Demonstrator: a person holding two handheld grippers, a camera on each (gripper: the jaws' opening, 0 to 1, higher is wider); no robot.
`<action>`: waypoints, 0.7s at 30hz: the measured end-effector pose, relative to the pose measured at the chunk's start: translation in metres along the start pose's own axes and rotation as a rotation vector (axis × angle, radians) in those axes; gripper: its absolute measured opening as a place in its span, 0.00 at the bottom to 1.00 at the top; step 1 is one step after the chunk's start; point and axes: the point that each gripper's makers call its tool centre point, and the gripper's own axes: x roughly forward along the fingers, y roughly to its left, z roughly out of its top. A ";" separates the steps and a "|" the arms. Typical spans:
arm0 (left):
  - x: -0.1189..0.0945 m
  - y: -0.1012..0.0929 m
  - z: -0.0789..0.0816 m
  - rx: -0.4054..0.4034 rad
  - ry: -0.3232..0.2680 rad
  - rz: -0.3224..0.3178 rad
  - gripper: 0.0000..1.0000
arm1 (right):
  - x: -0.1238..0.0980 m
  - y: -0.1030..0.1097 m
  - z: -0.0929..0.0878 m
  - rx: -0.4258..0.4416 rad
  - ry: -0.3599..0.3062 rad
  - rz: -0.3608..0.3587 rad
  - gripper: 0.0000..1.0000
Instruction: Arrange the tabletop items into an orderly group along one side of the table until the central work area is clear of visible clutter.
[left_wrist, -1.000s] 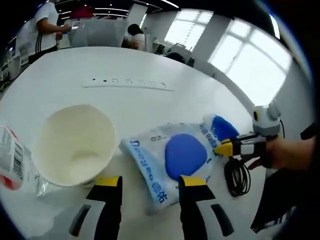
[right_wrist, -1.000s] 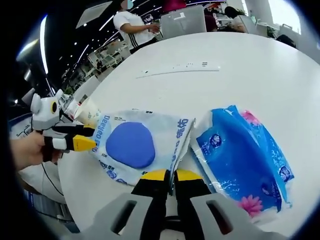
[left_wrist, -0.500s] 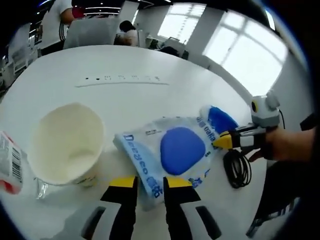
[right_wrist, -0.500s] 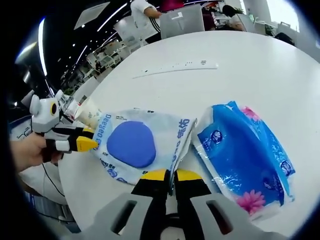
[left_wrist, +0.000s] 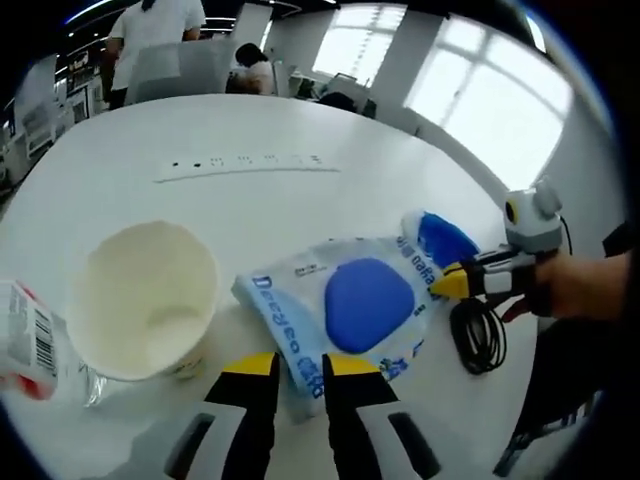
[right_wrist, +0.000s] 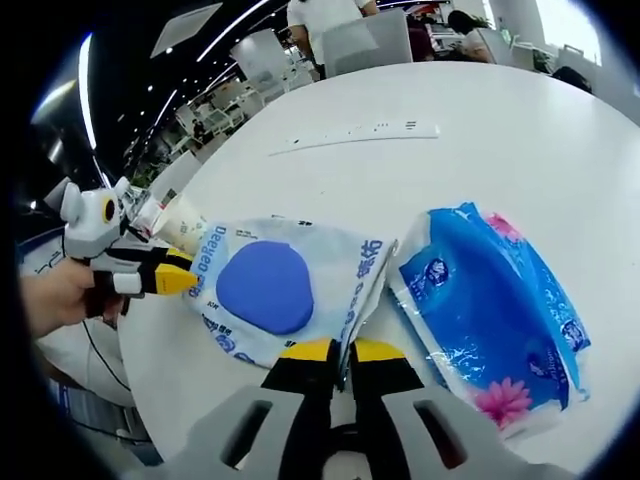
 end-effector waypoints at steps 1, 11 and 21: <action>0.001 0.000 0.000 -0.005 -0.001 -0.003 0.20 | 0.000 0.000 0.000 0.003 0.000 -0.002 0.02; 0.000 -0.001 0.005 0.002 -0.013 -0.007 0.23 | 0.001 0.000 0.003 -0.009 -0.010 0.007 0.05; -0.003 0.000 0.006 0.039 -0.021 0.007 0.26 | -0.006 0.000 0.004 -0.054 -0.025 -0.005 0.05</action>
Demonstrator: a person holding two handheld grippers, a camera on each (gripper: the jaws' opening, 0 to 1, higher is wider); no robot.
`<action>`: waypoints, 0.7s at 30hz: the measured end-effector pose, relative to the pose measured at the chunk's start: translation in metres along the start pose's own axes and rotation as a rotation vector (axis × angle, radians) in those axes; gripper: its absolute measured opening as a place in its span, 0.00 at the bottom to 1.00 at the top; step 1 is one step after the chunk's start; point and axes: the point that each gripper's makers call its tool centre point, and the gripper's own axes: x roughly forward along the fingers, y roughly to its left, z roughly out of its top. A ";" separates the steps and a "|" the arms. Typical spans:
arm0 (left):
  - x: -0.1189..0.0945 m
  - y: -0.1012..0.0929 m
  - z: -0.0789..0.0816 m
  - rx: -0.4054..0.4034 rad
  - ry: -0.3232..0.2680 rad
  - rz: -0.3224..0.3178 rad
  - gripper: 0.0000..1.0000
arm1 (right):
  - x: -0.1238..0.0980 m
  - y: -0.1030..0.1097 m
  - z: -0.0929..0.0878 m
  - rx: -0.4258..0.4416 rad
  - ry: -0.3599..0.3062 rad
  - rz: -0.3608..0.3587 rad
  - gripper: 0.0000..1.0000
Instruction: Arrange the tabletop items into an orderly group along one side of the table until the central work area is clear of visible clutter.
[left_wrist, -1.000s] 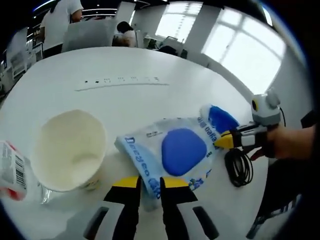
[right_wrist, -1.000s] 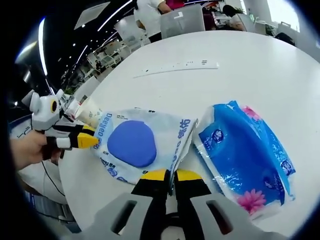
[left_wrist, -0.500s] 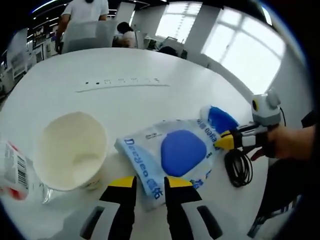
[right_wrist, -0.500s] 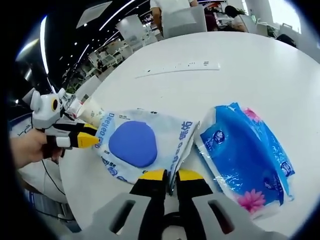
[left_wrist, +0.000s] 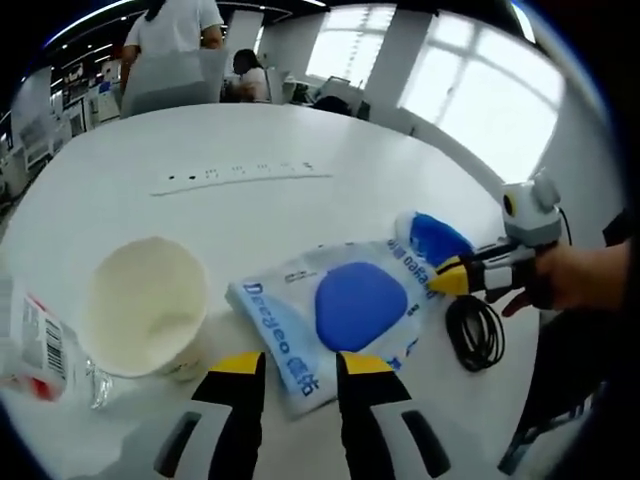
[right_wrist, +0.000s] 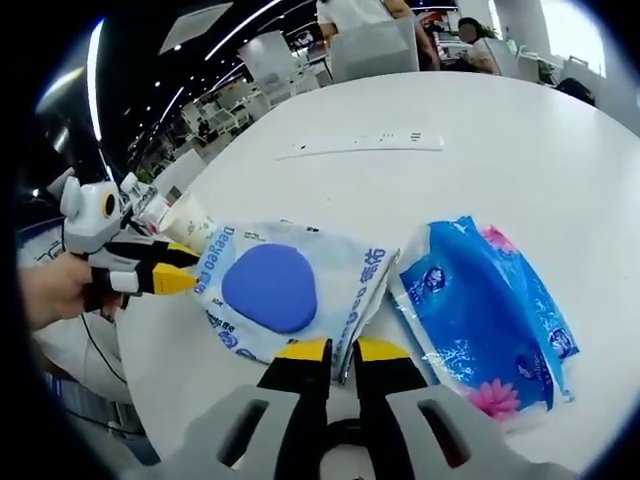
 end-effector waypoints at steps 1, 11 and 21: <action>-0.001 0.001 0.001 0.005 -0.005 0.005 0.26 | -0.001 0.000 0.000 -0.001 -0.003 0.001 0.05; -0.013 -0.004 0.000 0.029 -0.020 0.012 0.26 | -0.016 0.004 0.001 -0.070 -0.035 -0.012 0.02; -0.023 -0.020 0.004 0.050 -0.041 0.000 0.26 | -0.032 0.008 0.002 -0.077 -0.083 -0.012 0.01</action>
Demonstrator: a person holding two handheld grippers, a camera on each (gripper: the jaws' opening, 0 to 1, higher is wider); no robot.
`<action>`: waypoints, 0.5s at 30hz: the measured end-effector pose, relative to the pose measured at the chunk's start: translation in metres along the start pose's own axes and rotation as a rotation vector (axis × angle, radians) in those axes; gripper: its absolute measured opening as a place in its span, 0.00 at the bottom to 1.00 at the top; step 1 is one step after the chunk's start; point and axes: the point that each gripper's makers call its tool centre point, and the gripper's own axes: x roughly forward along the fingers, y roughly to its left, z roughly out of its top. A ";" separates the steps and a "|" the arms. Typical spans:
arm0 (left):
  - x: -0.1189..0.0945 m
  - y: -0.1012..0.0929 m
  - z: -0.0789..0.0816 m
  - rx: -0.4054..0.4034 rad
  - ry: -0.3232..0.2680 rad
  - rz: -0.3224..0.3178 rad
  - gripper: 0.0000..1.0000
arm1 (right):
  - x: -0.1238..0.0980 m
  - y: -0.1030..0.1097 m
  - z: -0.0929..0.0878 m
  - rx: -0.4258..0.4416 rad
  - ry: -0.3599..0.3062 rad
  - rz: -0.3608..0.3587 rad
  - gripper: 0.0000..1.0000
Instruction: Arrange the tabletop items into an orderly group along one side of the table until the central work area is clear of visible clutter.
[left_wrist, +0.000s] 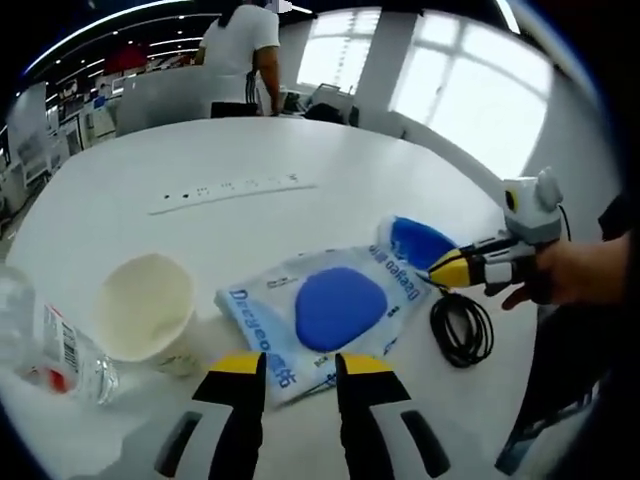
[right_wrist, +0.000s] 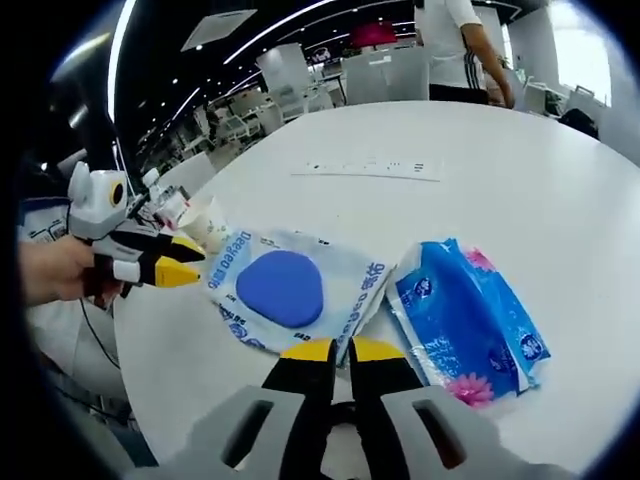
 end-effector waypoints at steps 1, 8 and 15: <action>-0.002 -0.002 0.000 0.004 -0.002 0.000 0.26 | -0.001 -0.001 0.000 0.001 -0.004 -0.002 0.01; -0.013 -0.011 0.002 0.018 -0.018 -0.005 0.25 | -0.016 -0.004 -0.003 -0.001 -0.029 -0.012 0.02; -0.020 -0.028 0.003 0.046 -0.042 -0.024 0.25 | -0.037 0.000 -0.007 -0.020 -0.056 -0.020 0.02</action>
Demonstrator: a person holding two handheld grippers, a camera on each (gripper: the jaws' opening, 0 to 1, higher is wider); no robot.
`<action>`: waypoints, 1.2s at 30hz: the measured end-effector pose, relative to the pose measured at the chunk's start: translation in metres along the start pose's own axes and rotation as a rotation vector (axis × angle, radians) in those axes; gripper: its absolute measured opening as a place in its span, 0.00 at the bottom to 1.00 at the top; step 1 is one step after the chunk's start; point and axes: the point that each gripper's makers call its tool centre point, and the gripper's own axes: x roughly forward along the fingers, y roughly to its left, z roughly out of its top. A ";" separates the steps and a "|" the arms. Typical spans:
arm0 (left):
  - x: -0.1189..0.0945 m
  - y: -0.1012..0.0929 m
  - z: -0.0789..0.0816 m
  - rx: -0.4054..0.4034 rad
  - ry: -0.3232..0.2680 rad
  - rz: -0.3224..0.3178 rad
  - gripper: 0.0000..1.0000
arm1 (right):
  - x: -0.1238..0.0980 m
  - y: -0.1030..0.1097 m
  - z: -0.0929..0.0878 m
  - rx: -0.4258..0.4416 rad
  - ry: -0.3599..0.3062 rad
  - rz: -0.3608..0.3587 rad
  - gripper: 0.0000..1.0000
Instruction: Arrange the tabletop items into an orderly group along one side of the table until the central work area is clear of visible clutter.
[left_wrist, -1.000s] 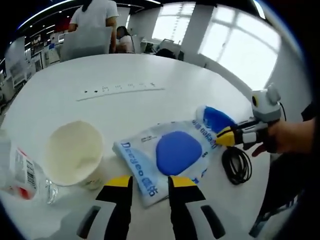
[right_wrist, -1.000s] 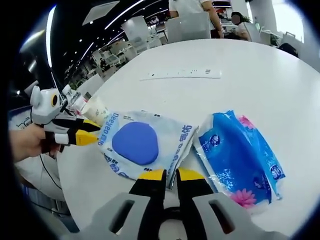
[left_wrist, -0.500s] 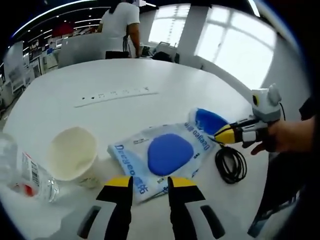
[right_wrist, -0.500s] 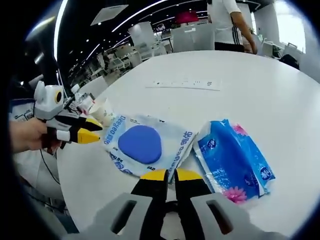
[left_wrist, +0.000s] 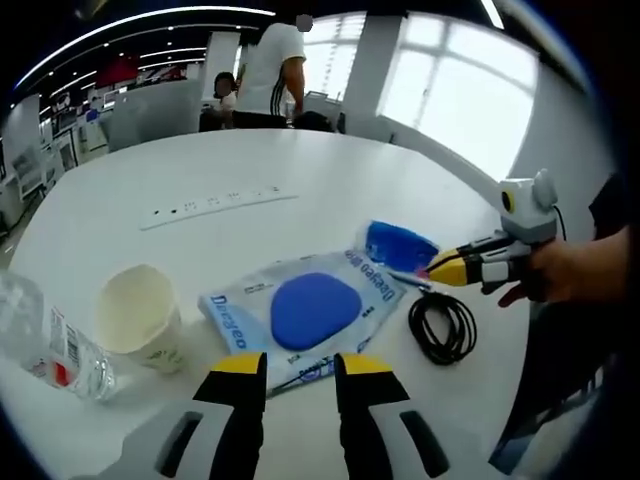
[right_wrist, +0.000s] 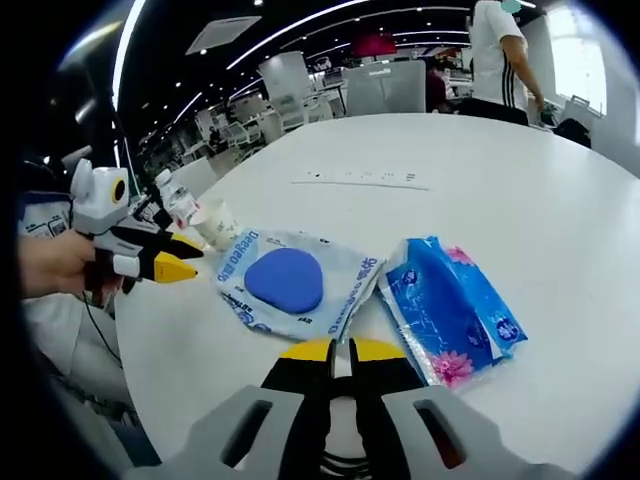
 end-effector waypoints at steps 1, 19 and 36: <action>-0.001 0.000 0.001 0.003 -0.004 -0.005 0.25 | -0.002 0.000 -0.001 -0.001 -0.003 -0.001 0.02; -0.029 -0.036 0.005 0.015 -0.181 -0.084 0.27 | -0.028 -0.001 -0.006 -0.037 -0.102 0.027 0.04; -0.059 -0.069 -0.015 0.019 -0.273 -0.159 0.40 | -0.048 0.018 -0.003 -0.068 -0.185 0.078 0.10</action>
